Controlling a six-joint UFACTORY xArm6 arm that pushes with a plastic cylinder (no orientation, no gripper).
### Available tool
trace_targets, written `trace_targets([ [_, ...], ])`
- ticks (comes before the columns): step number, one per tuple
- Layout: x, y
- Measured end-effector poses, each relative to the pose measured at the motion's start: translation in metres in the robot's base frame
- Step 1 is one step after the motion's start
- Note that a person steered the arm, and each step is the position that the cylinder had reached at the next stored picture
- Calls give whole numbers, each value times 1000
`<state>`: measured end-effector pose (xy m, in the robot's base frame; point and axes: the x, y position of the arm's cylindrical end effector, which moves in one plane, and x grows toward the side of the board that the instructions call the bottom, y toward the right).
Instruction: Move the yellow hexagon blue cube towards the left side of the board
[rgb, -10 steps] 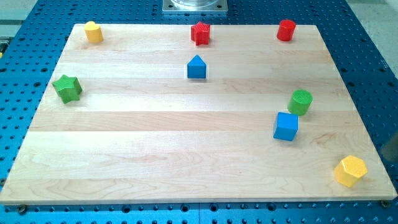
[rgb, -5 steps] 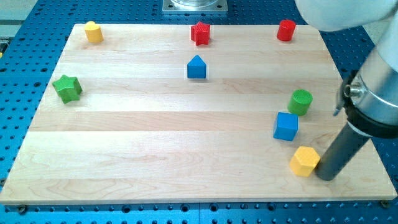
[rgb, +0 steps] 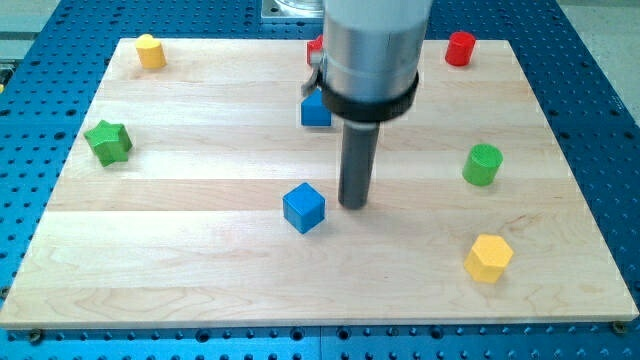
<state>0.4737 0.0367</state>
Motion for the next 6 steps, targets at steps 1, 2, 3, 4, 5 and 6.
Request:
trace_targets([
  [1,41,-51],
  [2,68,-67],
  [3,12,-72],
  [4,51,-126],
  [5,89,-121],
  [6,57,-138],
])
